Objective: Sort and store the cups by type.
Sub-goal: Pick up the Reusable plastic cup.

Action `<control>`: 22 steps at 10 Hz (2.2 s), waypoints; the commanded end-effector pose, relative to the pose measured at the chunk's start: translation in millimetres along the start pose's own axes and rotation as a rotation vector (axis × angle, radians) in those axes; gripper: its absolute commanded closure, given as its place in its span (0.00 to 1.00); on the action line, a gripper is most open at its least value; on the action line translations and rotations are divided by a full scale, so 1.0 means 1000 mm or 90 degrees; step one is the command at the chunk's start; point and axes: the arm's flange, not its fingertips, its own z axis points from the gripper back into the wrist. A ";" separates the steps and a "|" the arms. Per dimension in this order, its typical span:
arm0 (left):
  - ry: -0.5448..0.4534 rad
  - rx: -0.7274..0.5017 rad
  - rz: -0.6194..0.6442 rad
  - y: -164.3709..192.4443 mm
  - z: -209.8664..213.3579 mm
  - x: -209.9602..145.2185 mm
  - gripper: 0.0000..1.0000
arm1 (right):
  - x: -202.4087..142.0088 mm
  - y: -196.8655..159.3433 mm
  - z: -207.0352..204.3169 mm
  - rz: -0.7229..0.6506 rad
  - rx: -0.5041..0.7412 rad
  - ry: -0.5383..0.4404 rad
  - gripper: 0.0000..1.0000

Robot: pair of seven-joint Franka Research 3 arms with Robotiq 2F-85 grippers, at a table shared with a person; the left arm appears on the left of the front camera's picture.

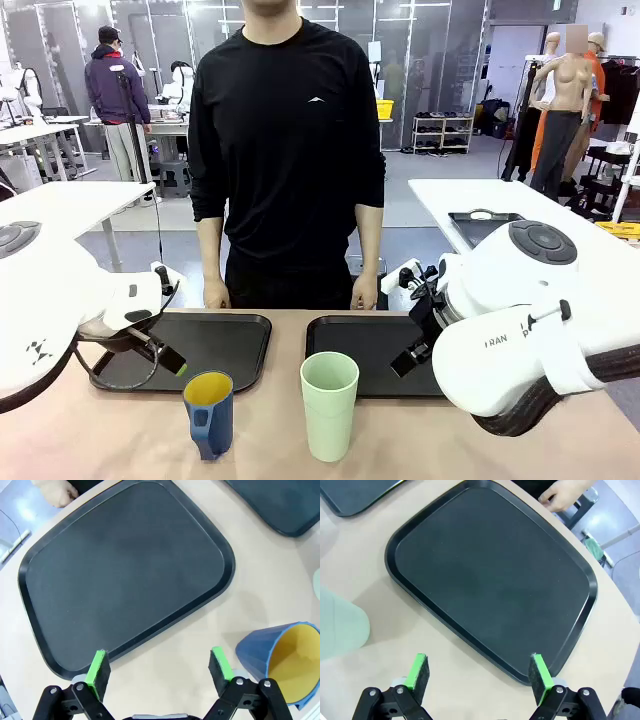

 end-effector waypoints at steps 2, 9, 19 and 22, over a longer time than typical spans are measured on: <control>0.000 0.000 0.000 0.000 0.000 0.000 0.00 | 0.000 0.000 0.000 0.000 0.000 0.000 0.00; 0.000 0.000 0.000 0.000 0.000 0.000 0.00 | 0.000 0.000 0.000 0.000 0.000 0.000 0.00; 0.000 0.000 -0.001 0.000 0.000 0.000 0.00 | 0.000 0.000 0.000 0.002 0.000 0.000 0.00; -0.025 0.044 0.046 -0.010 0.044 0.026 0.00 | 0.026 0.020 0.049 -0.029 -0.067 0.013 0.00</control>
